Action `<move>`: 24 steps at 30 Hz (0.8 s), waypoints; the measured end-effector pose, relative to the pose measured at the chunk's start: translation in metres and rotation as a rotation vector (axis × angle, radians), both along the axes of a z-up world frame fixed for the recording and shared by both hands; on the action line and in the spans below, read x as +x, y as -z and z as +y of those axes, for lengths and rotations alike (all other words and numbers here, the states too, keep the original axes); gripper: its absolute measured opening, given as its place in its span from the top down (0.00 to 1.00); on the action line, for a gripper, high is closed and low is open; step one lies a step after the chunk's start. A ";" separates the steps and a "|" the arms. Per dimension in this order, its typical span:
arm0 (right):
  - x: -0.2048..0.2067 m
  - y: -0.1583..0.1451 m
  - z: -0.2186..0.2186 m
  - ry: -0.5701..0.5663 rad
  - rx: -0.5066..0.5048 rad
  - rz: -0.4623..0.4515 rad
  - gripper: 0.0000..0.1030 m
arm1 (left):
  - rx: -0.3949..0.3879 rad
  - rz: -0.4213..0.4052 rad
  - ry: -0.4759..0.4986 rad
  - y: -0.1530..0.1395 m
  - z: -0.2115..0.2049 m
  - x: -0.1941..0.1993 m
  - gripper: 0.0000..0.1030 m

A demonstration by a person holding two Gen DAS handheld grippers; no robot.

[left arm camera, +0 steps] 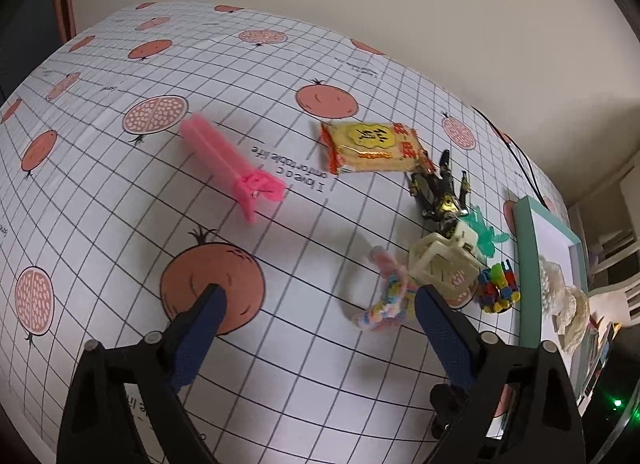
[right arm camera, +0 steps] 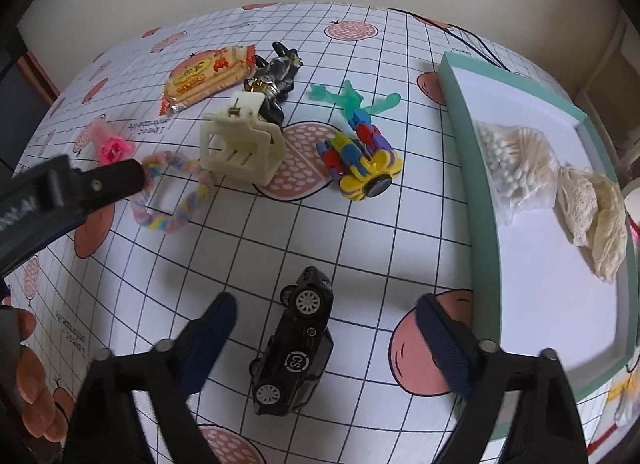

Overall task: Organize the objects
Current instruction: 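Grasp the black toy car with the right tool while the left tool grasps the bead bracelet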

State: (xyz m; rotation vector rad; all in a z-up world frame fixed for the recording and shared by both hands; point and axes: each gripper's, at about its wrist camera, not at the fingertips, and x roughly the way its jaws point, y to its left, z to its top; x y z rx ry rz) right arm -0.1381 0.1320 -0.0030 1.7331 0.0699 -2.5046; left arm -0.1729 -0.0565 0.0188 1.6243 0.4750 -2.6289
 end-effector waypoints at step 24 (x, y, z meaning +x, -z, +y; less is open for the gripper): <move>-0.005 -0.015 0.001 -0.016 -0.091 0.015 0.82 | -0.077 0.018 0.129 0.005 0.036 -0.006 0.89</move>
